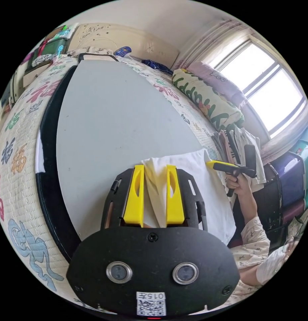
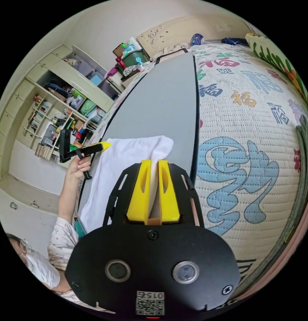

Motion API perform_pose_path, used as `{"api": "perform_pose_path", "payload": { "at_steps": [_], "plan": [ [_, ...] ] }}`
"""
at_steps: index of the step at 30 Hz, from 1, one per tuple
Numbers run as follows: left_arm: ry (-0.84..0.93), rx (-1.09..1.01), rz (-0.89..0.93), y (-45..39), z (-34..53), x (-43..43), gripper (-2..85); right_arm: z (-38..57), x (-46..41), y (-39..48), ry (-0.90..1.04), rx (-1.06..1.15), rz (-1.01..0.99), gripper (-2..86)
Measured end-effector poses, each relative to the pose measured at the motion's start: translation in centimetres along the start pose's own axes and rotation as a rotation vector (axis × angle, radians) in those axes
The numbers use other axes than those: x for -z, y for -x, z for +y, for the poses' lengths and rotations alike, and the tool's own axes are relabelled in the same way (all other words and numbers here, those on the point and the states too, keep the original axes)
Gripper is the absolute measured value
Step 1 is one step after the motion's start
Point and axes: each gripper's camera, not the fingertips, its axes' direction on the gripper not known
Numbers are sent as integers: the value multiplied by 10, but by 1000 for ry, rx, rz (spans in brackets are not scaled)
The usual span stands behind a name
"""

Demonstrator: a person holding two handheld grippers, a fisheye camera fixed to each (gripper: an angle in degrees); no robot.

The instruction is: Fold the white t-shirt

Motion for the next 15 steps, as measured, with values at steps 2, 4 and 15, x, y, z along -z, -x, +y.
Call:
{"api": "perform_pose_path", "payload": {
  "at_steps": [2,4,15],
  "plan": [
    [7,-21,3,5,13,-12,76,17,-18,22,9,22,27,36],
    [48,-40,38,10,24,-26,60,34,-31,35,11,28,37,32],
    [-380,-432,-87,-72,223,49,18,246,15,155,-253,214,24,19]
  ]
}}
